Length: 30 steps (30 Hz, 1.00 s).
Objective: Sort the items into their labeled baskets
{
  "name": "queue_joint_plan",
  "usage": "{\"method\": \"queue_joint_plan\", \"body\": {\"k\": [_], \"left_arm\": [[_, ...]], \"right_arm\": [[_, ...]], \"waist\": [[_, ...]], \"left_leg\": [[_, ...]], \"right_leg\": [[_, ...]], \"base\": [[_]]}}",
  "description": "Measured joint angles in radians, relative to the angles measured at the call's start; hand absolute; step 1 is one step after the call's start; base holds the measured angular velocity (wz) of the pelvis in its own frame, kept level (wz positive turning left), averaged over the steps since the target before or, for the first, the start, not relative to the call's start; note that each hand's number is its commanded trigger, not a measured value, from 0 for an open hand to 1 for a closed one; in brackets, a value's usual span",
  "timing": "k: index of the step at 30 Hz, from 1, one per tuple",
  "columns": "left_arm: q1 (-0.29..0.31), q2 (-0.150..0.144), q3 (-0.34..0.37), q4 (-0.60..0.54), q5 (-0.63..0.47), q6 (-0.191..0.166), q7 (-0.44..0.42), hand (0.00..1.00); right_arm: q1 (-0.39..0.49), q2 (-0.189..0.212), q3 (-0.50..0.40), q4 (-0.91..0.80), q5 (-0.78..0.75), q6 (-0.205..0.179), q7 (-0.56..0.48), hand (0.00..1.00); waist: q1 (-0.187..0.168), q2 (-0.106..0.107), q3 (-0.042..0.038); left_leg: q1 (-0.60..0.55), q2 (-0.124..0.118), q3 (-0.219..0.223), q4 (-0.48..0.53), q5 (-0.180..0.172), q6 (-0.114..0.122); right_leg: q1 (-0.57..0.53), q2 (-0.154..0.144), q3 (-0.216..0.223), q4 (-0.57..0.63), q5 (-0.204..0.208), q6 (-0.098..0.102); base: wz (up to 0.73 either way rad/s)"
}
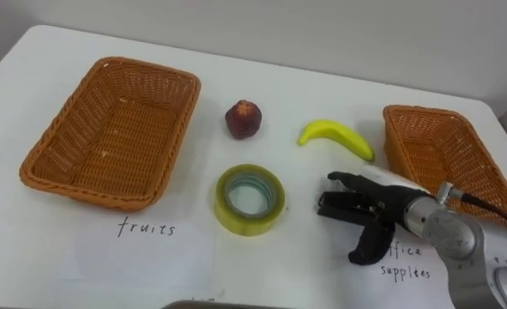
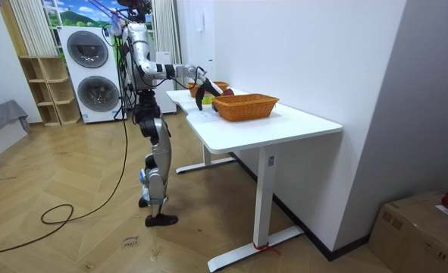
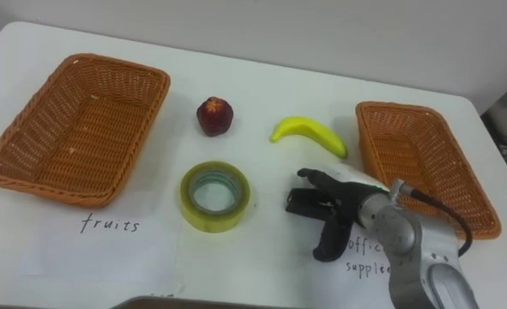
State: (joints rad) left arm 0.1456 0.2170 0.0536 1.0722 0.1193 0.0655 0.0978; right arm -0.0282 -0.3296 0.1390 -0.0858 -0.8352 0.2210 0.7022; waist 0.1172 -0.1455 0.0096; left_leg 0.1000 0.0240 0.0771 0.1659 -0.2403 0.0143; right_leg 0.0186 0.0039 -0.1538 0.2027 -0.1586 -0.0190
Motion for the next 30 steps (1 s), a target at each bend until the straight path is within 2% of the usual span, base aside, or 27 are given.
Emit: {"method": "queue_joint_plan", "body": {"k": [9,14,16,18,30], "left_arm": [[-0.001,0.0,-0.012,0.008,0.001,0.001,0.03,0.0],[-0.001,0.0,-0.02,0.008,0.0,0.002,0.033,0.0],[-0.001,-0.003,-0.02,0.007,-0.002,0.002,0.05,0.0],[-0.004,-0.007,-0.02,0.006,-0.001,0.002,0.052,0.0],[-0.02,-0.02,-0.02,-0.023,-0.002,0.001,0.069,0.0]], "right_arm": [[0.0,0.001,0.015,-0.004,-0.002,0.011,-0.013,0.0],[0.0,0.02,0.038,-0.021,-0.043,0.02,-0.012,0.0],[0.0,0.047,0.038,-0.022,-0.075,0.02,-0.012,0.0],[0.0,0.055,0.039,-0.023,-0.086,0.02,-0.012,0.0],[0.0,0.071,0.039,-0.025,-0.119,0.02,-0.011,0.0]], "waist": [[0.014,0.0,0.0],[0.018,0.001,0.0002],[0.019,0.002,0.0004],[0.022,0.003,0.0001],[0.024,0.006,-0.0023]], "left_leg": [[0.0,0.0,0.002,-0.002,0.0,0.0],[0.0,0.001,0.002,-0.003,0.0,0.0],[-0.001,0.001,0.002,-0.002,0.0,0.0],[-0.001,0.001,0.001,-0.004,0.0,0.0],[-0.001,0.001,0.002,-0.004,0.0,0.0]], "right_leg": [[-0.001,-0.001,-0.01,0.0,0.0,0.0],[-0.001,0.0,-0.011,0.0,0.0,0.0],[-0.001,-0.001,-0.011,0.0,0.0,0.0],[-0.002,-0.001,-0.01,0.0,0.0,0.0],[-0.002,-0.001,-0.011,0.0,0.0,0.0]], "base": [[0.0],[0.0],[0.0],[0.0],[0.0]]}}
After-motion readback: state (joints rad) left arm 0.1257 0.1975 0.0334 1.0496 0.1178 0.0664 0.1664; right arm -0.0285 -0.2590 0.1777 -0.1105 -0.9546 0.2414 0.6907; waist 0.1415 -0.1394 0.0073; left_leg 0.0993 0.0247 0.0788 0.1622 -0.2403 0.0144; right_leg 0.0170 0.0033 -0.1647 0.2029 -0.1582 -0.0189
